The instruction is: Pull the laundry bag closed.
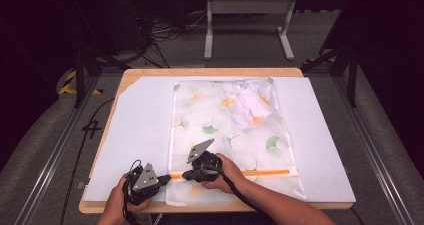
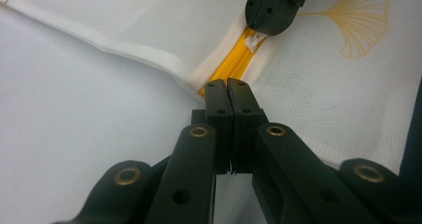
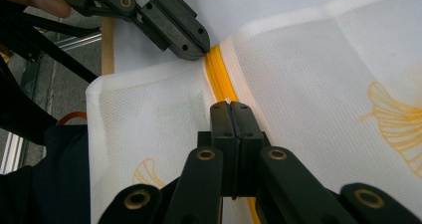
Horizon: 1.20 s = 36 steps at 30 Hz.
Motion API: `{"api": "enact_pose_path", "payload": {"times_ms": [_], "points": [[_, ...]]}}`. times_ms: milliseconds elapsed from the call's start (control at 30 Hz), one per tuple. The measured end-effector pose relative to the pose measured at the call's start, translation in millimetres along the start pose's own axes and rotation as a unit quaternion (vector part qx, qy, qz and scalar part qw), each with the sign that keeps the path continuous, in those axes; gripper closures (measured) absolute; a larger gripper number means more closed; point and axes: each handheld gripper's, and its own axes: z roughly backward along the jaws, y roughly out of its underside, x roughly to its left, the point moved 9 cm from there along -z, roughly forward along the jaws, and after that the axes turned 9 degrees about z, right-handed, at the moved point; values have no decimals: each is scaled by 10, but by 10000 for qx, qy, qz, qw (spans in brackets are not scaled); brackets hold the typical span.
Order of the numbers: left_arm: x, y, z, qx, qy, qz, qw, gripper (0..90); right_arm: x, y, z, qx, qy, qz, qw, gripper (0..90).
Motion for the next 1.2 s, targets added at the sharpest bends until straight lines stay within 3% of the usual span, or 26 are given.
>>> {"api": "enact_pose_path", "payload": {"times_ms": [400,1200], "points": [[6,2,1,-4,64,17,10000,892,21,15,44,70,129,83,9999,900],[0,3,-1,-9,37,18,10000,892,-11,137,127,169,182,-38,9997,900]]}}
